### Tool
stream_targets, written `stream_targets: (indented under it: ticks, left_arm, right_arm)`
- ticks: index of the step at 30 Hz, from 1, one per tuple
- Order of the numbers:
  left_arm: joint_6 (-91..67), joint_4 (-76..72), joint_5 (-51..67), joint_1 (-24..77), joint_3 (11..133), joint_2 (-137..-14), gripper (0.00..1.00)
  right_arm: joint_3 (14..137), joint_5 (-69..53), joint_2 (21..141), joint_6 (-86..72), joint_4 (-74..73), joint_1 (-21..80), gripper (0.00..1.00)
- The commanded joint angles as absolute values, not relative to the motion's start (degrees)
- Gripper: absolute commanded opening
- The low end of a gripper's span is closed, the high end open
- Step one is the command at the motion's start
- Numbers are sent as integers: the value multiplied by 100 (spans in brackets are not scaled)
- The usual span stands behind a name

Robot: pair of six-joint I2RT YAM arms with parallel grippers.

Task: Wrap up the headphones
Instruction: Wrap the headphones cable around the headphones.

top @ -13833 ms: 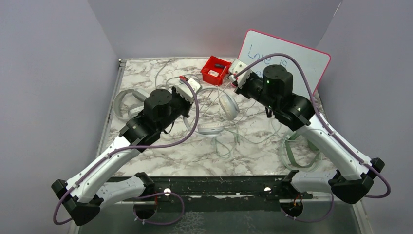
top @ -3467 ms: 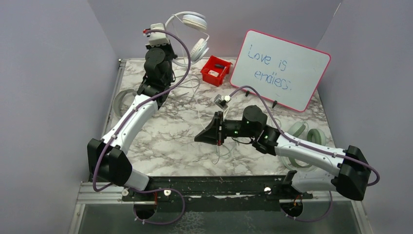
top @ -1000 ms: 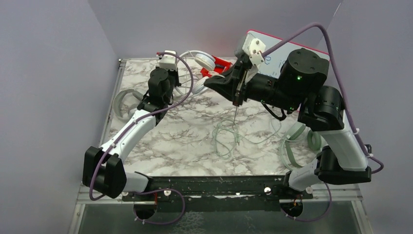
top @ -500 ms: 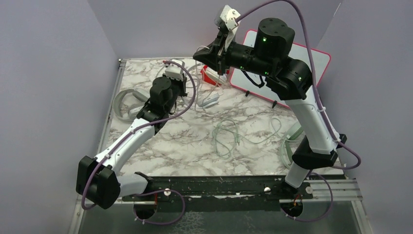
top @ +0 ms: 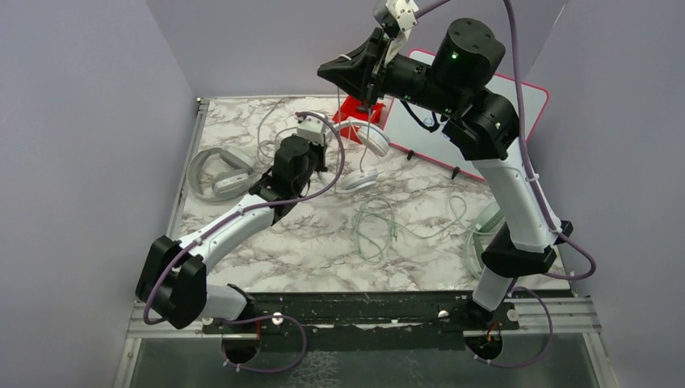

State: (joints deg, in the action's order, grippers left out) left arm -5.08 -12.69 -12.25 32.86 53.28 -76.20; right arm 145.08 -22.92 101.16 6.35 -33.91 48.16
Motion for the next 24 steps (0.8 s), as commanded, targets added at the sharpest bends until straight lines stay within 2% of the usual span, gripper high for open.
stream_targets:
  ticks: [1,8,15,24]
  left_arm:
    - [-665,-1742,-1397,3649,5191,-7711,0]
    - [-623,-1729,-1532,3912,5040,-7729,0]
    - [-578,-1541,-1062,4075,4791,-7241,0]
    - [-566,-1092,-201,4276,4747,-6575,0]
  right_arm:
    - [14759,-1992,10167,815,-2942,4598,1]
    - [14639,-2105,10248,817,-2765,4462,1]
    - [14647,-2679,10521,467,-2647,3427,0]
    - [14447,-2840,10802,630,-2724,2863,1]
